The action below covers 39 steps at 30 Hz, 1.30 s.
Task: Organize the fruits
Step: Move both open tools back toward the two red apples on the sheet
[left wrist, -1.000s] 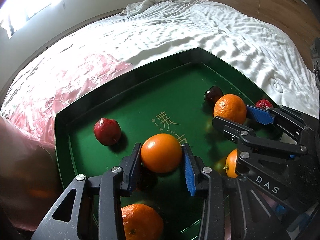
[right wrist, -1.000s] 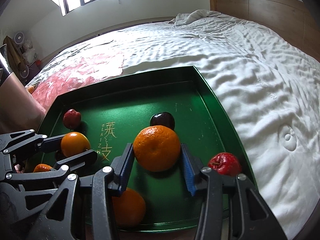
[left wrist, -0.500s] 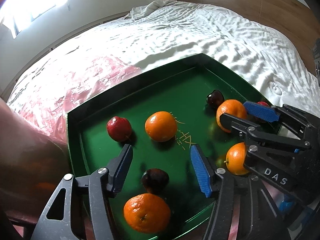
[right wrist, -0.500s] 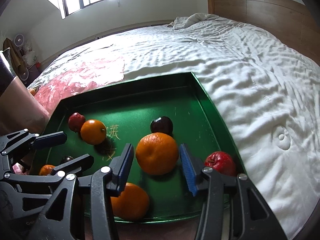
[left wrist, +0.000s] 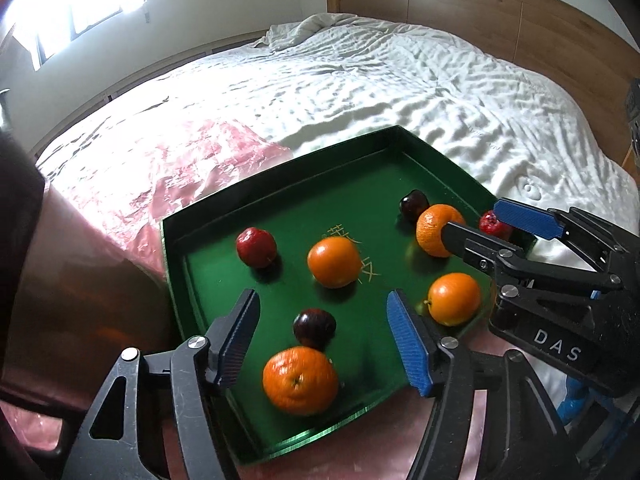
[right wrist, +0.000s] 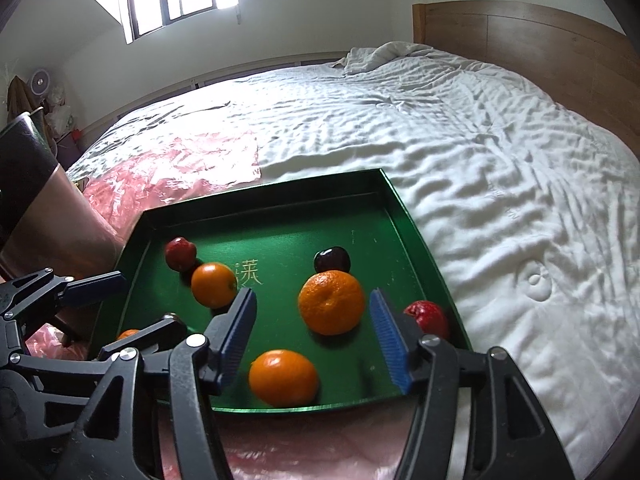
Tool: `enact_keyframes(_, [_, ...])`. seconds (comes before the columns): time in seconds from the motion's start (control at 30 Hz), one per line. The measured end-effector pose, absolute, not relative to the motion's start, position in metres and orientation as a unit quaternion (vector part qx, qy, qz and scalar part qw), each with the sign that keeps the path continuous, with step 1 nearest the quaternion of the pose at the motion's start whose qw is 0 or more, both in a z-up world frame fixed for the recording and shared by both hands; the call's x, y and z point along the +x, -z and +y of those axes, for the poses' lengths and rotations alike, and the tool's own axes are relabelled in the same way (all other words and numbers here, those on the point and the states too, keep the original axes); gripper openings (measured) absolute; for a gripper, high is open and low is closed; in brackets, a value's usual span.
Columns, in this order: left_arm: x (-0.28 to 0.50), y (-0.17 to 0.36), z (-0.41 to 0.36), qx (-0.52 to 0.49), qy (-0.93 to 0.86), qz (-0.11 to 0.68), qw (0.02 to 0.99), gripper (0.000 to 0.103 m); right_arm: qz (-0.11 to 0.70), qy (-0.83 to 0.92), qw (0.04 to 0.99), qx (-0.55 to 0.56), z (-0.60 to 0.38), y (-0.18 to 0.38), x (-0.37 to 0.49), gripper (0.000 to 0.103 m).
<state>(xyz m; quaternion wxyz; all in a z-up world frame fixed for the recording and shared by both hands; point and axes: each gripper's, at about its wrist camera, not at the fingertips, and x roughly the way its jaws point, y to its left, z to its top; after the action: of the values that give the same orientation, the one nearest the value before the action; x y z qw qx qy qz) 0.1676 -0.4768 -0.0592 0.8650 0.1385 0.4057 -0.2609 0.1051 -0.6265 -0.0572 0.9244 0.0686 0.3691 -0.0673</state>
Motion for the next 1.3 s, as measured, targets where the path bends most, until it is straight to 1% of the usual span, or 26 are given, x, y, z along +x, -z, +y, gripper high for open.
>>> enact_keyframes(0.23, [0.142,0.045,-0.457,0.132,0.263,0.400,0.868,0.066,0.365,0.078,0.925,0.067,-0.614,0.040,0.081,0.103])
enact_keyframes(0.3, [0.133,0.040,-0.451,0.130,0.264,0.395,0.870,0.071,0.361,0.080,0.927,0.068,-0.610,0.035,0.073,0.103])
enact_keyframes(0.37, [0.123,0.036,-0.443,0.129,0.266,0.389,0.873,0.073,0.359,0.082,0.927,0.068,-0.605,0.030,0.064,0.103])
enact_keyframes(0.63, [0.079,0.019,-0.404,0.128,0.259,0.353,0.890,0.076,0.348,0.082,0.932,0.060,-0.575,0.019,0.027,0.103])
enact_keyframes(0.8, [0.059,0.013,-0.383,0.128,0.257,0.346,0.893,0.079,0.356,0.075,0.930,0.056,-0.550,0.021,0.007,0.103])
enact_keyframes(1.3, [0.017,0.015,-0.291,0.115,0.220,0.352,0.903,0.079,0.368,0.056,0.928,0.036,-0.475,0.013,-0.046,0.103])
